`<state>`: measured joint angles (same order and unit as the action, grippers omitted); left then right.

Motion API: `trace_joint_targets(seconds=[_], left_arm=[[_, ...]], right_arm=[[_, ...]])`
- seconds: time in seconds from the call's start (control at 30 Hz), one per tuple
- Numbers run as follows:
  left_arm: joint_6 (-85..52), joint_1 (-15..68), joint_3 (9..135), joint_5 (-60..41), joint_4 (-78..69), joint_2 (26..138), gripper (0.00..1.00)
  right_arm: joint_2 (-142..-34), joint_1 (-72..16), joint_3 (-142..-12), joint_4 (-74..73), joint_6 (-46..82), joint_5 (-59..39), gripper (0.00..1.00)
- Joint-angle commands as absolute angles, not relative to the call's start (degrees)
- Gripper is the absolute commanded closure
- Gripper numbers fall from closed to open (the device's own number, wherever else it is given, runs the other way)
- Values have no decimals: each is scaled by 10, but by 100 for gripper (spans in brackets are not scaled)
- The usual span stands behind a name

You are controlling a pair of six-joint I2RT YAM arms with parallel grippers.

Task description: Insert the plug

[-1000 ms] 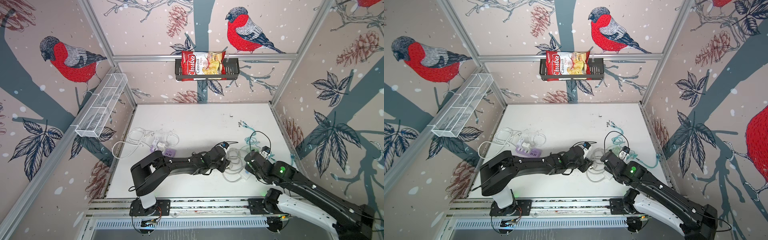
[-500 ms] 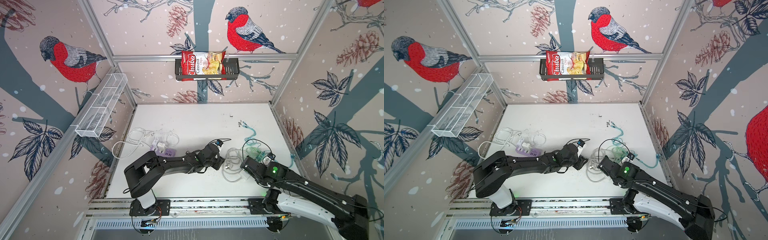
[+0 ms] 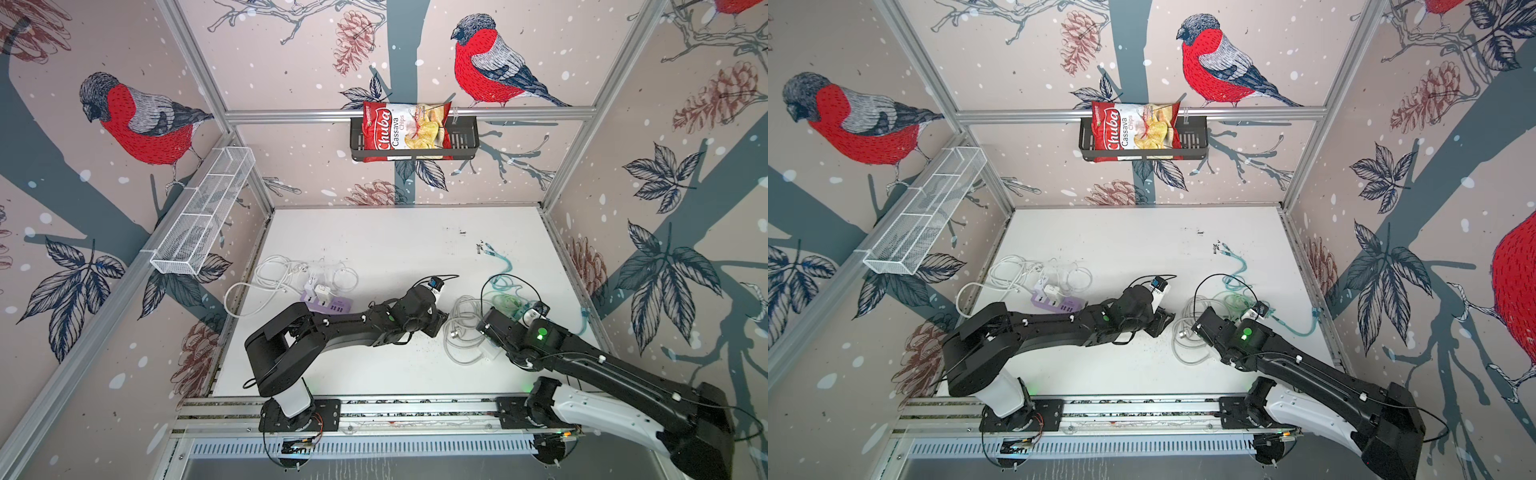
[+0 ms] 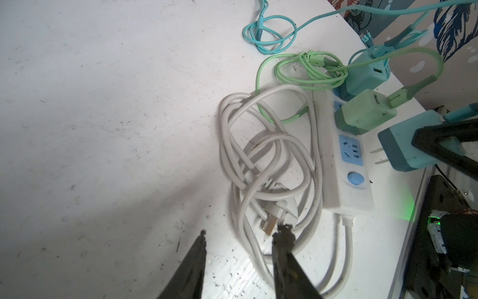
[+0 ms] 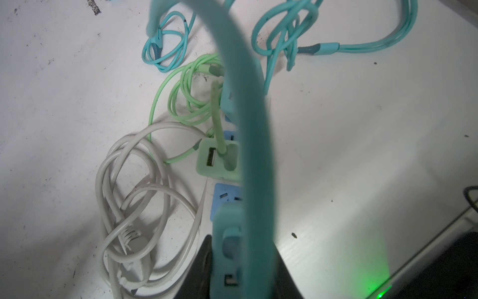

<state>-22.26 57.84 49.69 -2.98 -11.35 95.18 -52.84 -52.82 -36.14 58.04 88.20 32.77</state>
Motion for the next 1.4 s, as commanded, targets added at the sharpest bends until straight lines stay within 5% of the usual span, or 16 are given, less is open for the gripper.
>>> trace_joint_targets(seconds=[0.0,1.37], left_arm=[[-217,577,494,-30,-123,947,58],[-214,566,469,-24,-133,922,59]], right_arm=[[-536,-524,-359,566,867,343,92],[-588,-489,-344,541,844,320,92]])
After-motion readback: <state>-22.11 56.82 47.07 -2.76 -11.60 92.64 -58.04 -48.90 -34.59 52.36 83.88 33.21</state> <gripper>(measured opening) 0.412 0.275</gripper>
